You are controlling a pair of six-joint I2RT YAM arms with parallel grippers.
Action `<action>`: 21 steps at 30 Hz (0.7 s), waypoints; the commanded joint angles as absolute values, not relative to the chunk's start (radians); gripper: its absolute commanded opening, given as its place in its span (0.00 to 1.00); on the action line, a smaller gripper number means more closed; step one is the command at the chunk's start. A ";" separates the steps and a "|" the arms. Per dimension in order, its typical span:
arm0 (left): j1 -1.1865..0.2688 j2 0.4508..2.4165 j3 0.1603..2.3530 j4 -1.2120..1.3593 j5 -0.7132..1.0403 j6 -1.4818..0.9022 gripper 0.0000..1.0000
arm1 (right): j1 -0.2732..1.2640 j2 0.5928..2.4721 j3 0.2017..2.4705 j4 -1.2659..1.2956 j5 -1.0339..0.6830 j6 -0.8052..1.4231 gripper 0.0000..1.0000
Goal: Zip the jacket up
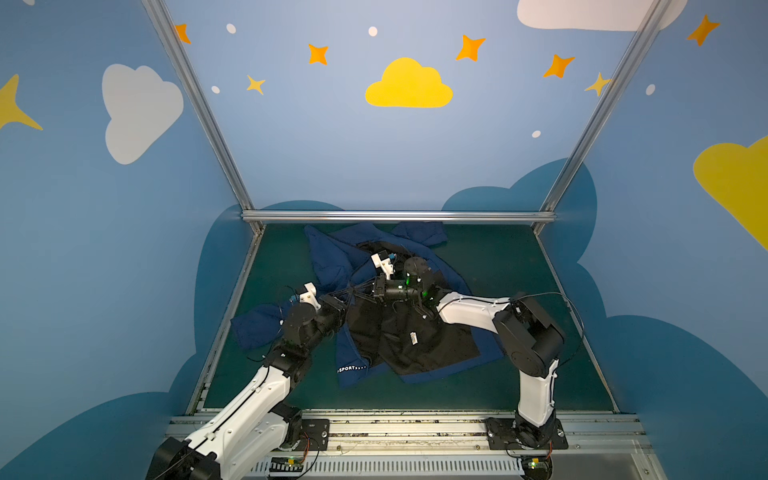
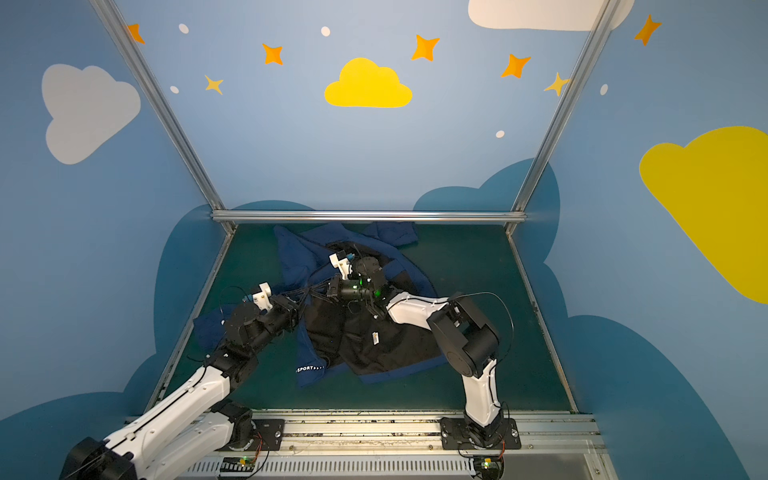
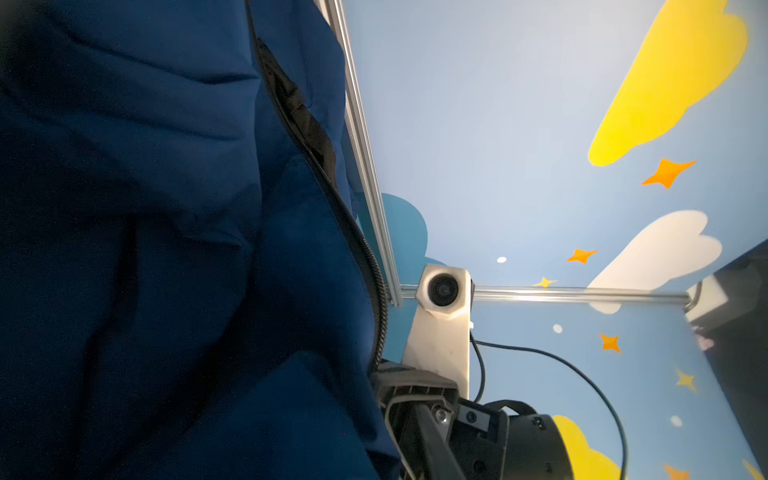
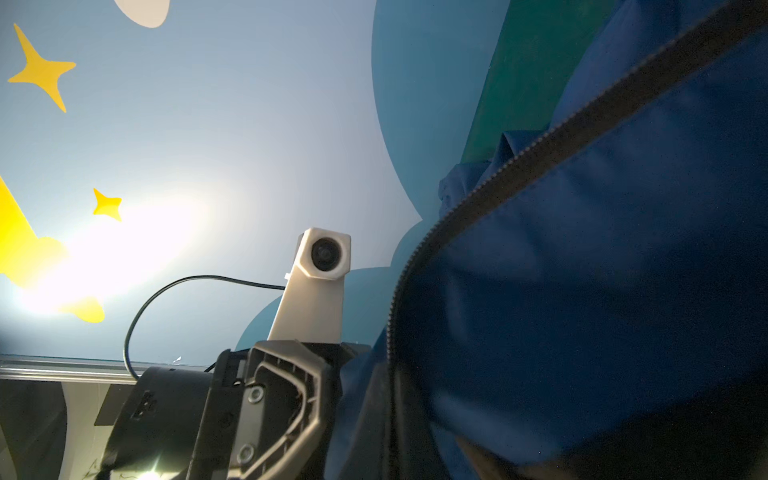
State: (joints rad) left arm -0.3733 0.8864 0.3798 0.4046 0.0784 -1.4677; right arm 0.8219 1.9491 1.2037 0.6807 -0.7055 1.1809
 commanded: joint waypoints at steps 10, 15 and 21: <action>-0.373 0.863 0.426 0.298 0.085 -1.451 0.03 | 0.778 1.839 1.183 0.605 -0.704 1.155 0.55; -0.373 0.847 0.425 0.272 0.083 -1.440 0.03 | 0.654 1.688 1.122 0.143 -0.618 0.980 0.59; -0.372 0.851 0.422 0.276 0.087 -1.441 0.03 | 0.434 1.616 1.127 -0.493 -0.390 0.561 0.59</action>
State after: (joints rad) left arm -0.3733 0.8562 0.3977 0.2829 0.0822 -1.4624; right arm 0.4980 1.6249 1.1404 -0.0853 -0.5224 0.8135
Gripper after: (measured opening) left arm 0.049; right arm 0.588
